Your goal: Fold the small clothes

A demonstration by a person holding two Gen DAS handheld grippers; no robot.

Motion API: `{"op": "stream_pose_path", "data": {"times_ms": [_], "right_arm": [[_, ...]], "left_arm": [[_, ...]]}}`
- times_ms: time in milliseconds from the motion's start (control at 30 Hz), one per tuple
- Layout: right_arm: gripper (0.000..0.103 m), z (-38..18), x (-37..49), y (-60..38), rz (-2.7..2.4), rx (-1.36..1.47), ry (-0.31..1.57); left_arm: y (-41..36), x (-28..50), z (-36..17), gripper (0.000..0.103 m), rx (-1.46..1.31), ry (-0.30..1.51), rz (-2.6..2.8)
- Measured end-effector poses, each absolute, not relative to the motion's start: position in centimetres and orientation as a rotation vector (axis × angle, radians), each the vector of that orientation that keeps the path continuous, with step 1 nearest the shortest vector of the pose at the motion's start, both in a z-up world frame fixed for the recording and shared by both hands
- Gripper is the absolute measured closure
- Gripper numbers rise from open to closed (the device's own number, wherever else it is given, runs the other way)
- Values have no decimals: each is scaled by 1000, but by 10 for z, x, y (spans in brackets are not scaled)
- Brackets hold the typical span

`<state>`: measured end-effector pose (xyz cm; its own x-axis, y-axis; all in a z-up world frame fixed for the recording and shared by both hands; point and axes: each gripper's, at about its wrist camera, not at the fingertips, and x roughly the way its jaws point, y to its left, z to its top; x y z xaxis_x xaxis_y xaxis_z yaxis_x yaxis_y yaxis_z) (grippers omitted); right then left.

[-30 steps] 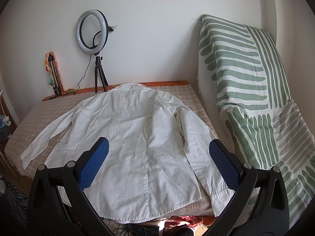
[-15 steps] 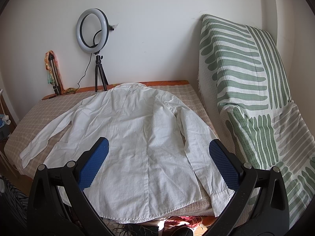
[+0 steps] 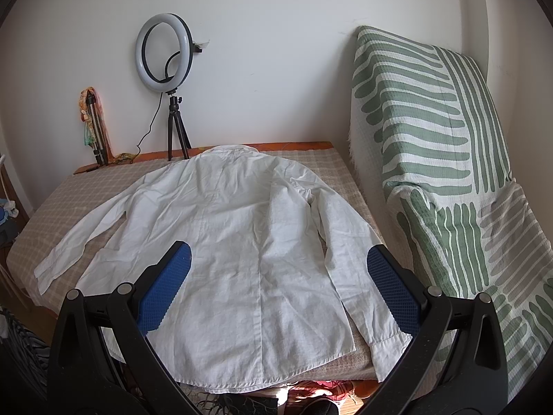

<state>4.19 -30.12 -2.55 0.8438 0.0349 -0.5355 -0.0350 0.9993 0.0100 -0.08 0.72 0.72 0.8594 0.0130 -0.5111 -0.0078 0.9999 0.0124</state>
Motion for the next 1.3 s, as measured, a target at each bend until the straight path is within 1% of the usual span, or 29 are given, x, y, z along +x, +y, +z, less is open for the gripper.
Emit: {"op": "stream_pose_path", "data": {"times_ms": [433,667,733,800,867,967,1033,1067,1133,1200,1233,1300], "right_arm": [[0,-28,44,-291,50,-6,564],[0,-24,56,-275,90,4,566],[0,-23,60,-269,103,3,564],[0,-23,64,-260,115,-1,564],[0,-24,70,-251,131,0,567],[0,-26,77,-235,152,-10,570],[0,-27,81,-223,164,-24,570],[0,-27,83,-217,176,-27,566],[0,-28,87,-207,211,-25,560],[0,-30,94,-196,248,-6,575],[0,-31,97,-193,261,6,587],[0,-33,106,-186,289,44,620]], "left_arm": [[13,4,1,0,26,543,29],[44,25,-9,1,28,600,34],[59,34,-14,4,15,623,36],[75,42,-21,13,19,639,47],[91,49,-27,17,12,655,38],[116,59,-39,18,-17,678,9],[131,67,-48,24,-26,708,15],[139,72,-53,29,-28,723,21],[151,83,-62,31,-24,756,25],[163,91,-72,37,-28,789,18],[169,96,-76,38,-34,806,15],[183,105,-83,45,-62,832,-4]]}}
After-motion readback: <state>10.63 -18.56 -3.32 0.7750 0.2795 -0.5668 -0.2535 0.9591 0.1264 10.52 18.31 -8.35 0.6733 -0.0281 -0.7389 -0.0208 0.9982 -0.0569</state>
